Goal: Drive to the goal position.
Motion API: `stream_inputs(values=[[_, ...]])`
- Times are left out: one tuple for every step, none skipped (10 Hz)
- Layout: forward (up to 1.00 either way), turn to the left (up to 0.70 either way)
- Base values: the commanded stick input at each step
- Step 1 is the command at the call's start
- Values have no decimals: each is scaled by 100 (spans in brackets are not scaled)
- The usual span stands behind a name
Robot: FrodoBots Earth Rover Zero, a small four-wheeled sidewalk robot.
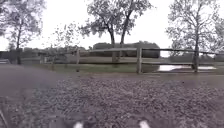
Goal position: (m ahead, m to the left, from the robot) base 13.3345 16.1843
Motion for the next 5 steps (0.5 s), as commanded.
stream_inputs(values=[[0, 70], [0, 70], [0, 70], [0, 70], [0, 70]])
